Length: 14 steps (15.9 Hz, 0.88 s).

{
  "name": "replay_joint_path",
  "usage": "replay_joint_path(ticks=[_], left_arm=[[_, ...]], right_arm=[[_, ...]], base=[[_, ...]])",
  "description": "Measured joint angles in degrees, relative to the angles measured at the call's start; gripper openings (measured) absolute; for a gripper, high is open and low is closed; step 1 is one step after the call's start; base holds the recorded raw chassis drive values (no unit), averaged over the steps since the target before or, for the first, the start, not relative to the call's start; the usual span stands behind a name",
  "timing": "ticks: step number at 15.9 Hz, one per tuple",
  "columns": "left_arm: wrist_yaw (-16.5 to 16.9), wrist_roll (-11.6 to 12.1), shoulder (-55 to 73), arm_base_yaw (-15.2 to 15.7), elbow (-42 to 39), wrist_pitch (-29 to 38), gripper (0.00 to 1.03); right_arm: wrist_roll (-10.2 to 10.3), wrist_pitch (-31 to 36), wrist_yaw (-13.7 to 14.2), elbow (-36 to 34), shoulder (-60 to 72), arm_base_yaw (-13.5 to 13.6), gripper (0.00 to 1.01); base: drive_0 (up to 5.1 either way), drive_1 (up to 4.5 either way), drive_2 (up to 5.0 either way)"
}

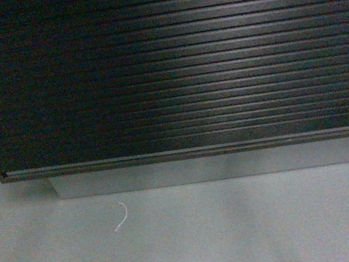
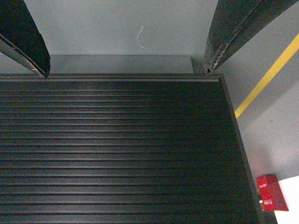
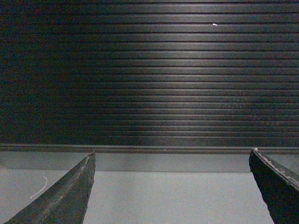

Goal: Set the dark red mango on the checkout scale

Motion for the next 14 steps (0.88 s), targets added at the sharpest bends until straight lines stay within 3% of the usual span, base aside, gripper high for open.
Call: replay_joint_path(ticks=[14], left_arm=[[0.0, 0.0, 0.0, 0.0, 0.0, 0.13, 0.98]], right_arm=[[0.0, 0.07, 0.0, 0.0, 0.0, 0.0, 0.98]], base=[[-0.1, 3.16, -3.3]])
